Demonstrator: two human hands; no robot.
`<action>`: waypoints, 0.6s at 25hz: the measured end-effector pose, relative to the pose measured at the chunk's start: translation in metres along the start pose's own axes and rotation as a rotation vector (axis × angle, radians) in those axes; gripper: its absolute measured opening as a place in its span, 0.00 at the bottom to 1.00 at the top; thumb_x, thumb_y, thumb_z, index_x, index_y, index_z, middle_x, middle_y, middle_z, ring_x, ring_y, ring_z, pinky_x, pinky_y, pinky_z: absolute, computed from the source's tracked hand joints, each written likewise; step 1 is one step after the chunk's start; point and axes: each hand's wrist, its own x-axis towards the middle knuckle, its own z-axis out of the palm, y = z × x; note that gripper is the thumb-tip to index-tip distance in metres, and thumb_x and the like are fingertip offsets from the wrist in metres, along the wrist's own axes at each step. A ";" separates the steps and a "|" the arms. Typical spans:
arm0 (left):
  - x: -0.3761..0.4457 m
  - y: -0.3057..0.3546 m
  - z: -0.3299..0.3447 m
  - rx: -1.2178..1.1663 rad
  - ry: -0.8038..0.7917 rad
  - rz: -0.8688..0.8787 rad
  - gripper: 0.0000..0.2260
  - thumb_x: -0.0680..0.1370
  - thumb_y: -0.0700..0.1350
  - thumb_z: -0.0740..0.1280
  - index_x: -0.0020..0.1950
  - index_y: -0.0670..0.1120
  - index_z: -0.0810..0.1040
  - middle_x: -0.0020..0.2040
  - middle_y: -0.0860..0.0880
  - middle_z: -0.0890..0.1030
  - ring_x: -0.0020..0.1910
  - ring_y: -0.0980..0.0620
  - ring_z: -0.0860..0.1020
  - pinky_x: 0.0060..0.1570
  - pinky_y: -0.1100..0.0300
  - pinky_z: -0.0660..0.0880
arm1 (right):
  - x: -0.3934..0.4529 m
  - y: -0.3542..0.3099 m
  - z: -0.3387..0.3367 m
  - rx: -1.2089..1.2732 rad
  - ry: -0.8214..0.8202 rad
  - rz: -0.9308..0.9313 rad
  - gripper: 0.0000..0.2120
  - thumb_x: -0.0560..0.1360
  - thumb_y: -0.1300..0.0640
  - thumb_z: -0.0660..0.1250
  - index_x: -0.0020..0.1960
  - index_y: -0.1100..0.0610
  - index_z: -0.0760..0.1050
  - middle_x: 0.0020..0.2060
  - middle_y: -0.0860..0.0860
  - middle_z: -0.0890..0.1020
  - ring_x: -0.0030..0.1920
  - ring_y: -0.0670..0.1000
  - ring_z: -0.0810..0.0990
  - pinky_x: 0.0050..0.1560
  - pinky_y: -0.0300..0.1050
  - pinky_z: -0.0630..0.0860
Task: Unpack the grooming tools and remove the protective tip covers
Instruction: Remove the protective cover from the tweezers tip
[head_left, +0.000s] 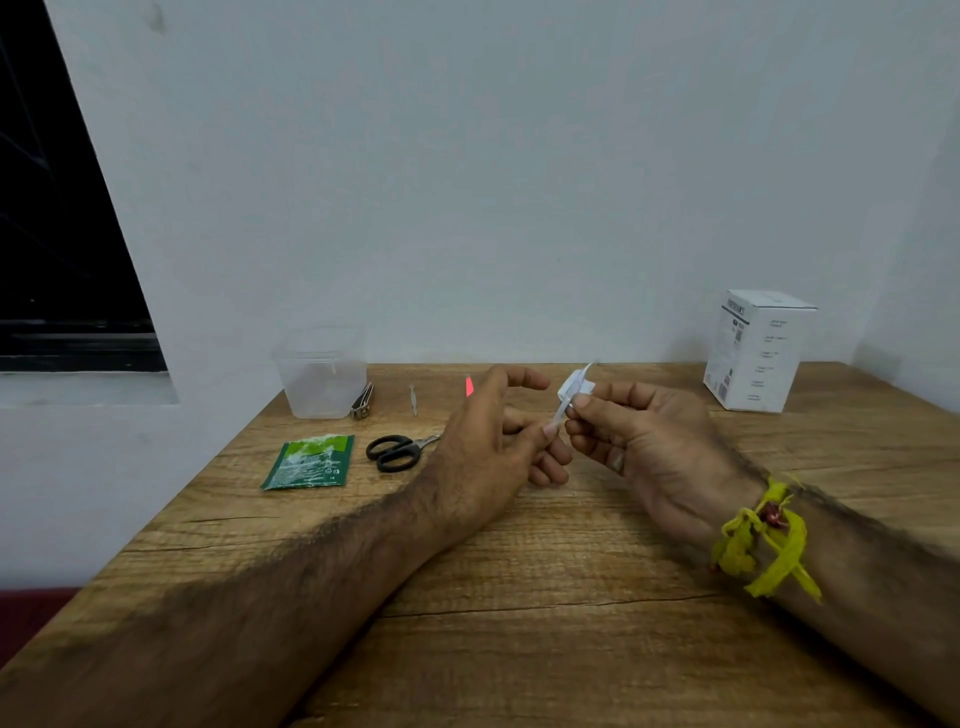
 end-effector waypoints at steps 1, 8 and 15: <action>0.000 0.000 0.000 -0.005 0.002 -0.004 0.14 0.81 0.34 0.65 0.64 0.47 0.70 0.39 0.43 0.86 0.34 0.47 0.85 0.35 0.59 0.80 | 0.001 0.000 -0.002 0.005 -0.007 0.006 0.07 0.73 0.69 0.72 0.49 0.68 0.79 0.36 0.58 0.83 0.34 0.50 0.82 0.37 0.40 0.82; -0.002 0.005 -0.001 -0.025 -0.011 -0.017 0.15 0.82 0.35 0.65 0.66 0.44 0.69 0.39 0.41 0.85 0.34 0.45 0.83 0.34 0.58 0.81 | 0.004 0.004 -0.005 -0.182 -0.068 0.003 0.04 0.72 0.66 0.74 0.46 0.66 0.83 0.38 0.60 0.85 0.39 0.53 0.83 0.44 0.46 0.82; -0.003 0.005 0.001 0.048 -0.002 -0.006 0.13 0.82 0.35 0.65 0.64 0.44 0.70 0.39 0.40 0.84 0.32 0.47 0.82 0.31 0.61 0.79 | 0.004 0.001 -0.006 -0.307 -0.039 0.007 0.02 0.71 0.64 0.75 0.42 0.64 0.83 0.34 0.58 0.85 0.37 0.53 0.83 0.39 0.44 0.80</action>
